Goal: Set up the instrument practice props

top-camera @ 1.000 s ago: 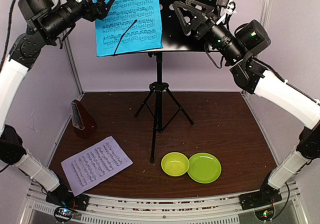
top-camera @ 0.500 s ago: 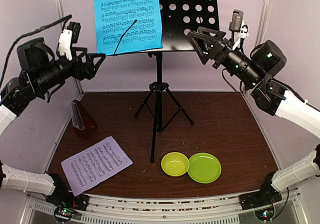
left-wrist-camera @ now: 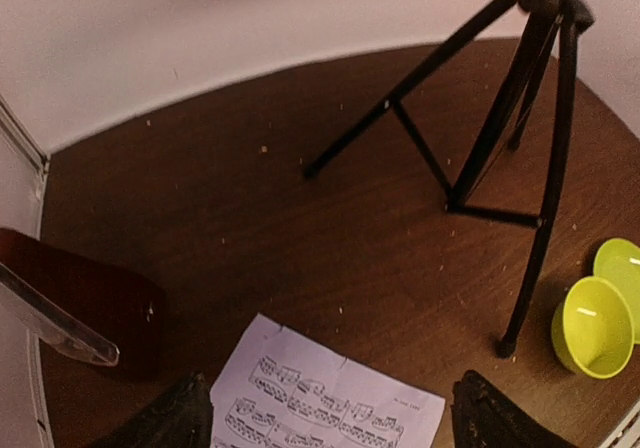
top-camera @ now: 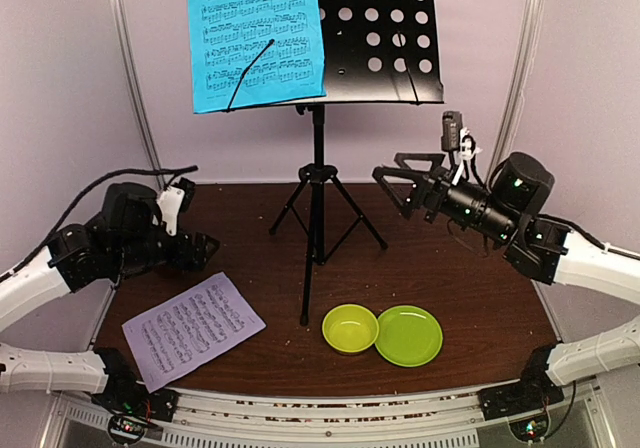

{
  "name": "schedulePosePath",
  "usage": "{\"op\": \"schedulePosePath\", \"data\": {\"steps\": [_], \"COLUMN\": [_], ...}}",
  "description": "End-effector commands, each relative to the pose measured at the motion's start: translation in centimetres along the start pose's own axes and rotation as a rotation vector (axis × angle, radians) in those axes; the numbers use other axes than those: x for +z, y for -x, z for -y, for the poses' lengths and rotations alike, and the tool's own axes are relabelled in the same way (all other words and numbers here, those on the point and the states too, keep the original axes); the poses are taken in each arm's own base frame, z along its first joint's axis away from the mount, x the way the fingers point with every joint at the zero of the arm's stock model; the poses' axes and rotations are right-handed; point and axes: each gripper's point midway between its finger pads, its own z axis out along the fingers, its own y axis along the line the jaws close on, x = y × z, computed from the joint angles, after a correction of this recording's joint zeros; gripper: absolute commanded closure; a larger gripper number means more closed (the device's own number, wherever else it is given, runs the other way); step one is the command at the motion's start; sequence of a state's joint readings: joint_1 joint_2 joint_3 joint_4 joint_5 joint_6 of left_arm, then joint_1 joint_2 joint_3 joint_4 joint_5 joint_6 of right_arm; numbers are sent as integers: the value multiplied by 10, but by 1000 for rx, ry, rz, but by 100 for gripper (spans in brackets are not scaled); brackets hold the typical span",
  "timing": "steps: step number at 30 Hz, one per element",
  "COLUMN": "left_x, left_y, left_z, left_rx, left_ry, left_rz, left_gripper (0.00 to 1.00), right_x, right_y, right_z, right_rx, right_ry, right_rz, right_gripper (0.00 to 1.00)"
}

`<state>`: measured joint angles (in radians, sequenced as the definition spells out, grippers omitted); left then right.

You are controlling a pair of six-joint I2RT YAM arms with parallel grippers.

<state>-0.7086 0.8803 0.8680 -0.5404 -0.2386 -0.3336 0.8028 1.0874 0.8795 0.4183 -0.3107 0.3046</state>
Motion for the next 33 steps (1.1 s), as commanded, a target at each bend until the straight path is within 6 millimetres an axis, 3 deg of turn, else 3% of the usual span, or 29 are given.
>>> {"op": "schedulePosePath", "data": {"steps": [1, 6, 10, 17, 21, 25, 29, 33], "left_x": [25, 56, 77, 102, 111, 124, 140, 158], "left_y": [-48, -100, -129, -157, -169, -176, -177, -166], "left_z": [7, 15, 14, -10, -24, -23, -11, 9], "left_rx": [-63, -99, -121, -208, -235, -210, -201, -168], "left_ry": [-30, -50, -48, -21, -1, -10, -81, -196], "left_rz": [-145, -300, -396, -483, -515, -553, -574, -575], "left_gripper": [15, 15, 14, 14, 14, 16, 19, 23], "right_x": [-5, -4, -1, 1, 0, 1, 3, 4], "right_y": [-32, -61, -79, -94, -97, -98, -96, -95], "right_z": [12, 21, 25, 27, 29, 30, 30, 30], "right_rx": [57, 96, 124, 159, 162, 166, 163, 162], "right_ry": [-46, -68, -66, -60, -68, -68, -67, -67], "right_rz": [-54, -101, -130, -153, -153, -151, -150, -148], "right_gripper": [0, 0, 0, 0, 0, 0, 0, 0]}}
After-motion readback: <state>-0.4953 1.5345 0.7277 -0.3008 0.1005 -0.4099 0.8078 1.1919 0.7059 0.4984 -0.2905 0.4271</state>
